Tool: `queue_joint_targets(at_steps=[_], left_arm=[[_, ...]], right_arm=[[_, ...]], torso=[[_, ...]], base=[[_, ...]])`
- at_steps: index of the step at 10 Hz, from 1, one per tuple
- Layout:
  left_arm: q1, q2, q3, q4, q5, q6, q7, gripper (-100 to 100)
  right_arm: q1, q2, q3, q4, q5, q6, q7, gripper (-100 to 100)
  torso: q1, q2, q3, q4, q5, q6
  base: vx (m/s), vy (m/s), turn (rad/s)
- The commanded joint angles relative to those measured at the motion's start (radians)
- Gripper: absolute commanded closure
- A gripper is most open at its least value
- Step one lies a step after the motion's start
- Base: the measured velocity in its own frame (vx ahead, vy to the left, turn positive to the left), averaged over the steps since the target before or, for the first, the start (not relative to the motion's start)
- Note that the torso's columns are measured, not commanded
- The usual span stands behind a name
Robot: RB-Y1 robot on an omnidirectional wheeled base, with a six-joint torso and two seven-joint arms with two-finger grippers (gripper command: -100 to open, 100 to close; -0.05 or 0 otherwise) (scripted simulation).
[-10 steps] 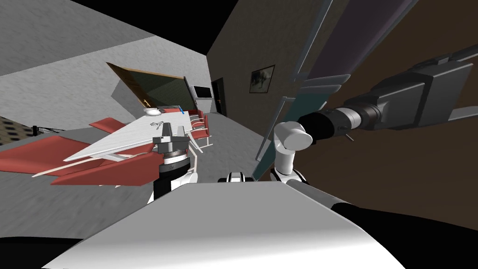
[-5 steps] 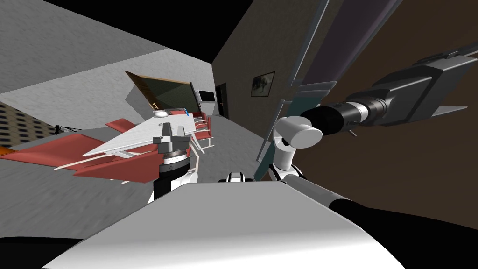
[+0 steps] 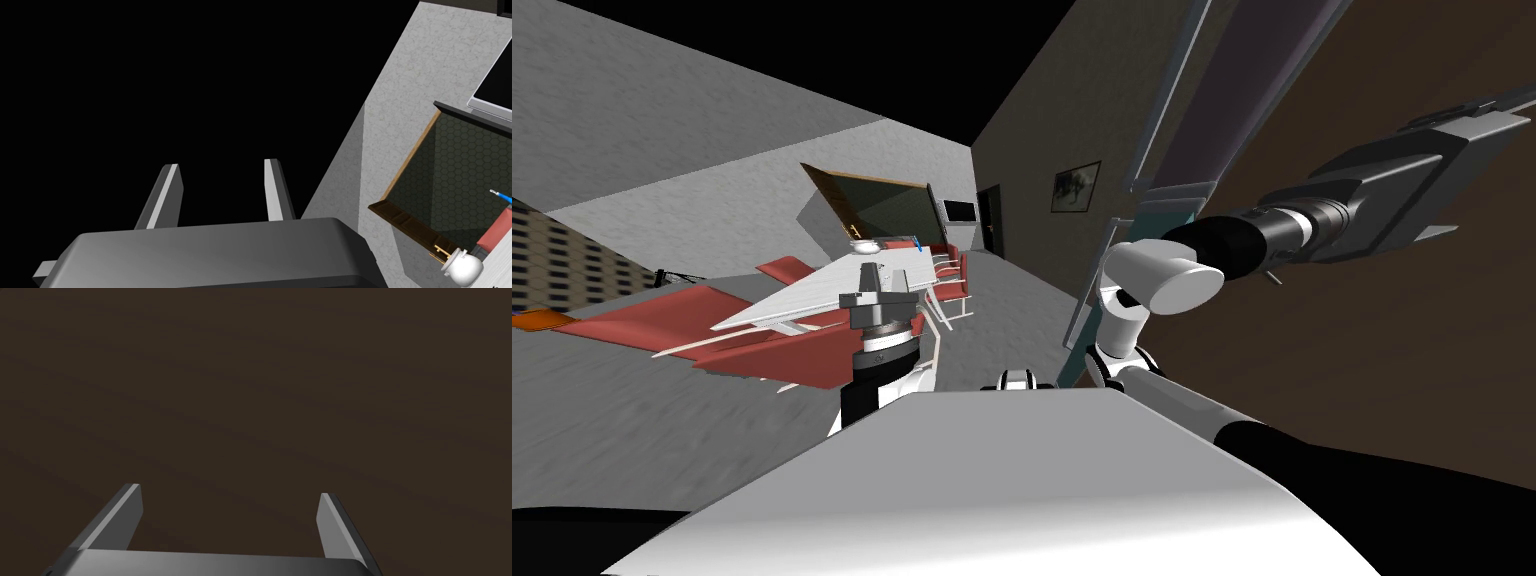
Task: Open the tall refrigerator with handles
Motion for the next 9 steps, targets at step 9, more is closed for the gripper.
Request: queue_joint_targets(at_steps=[9], left_arm=[[0.0, 0.0, 0.0, 0.0, 0.0, 0.0, 0.0, 0]], right_arm=[[-0.112, 0.024, 0.019, 0.004, -0.16, -0.047, 0.036, -100]], torso=[[-0.004, -0.018, -0.015, -0.008, -0.002, -0.006]], base=[[0.001, -0.002, 0.046]])
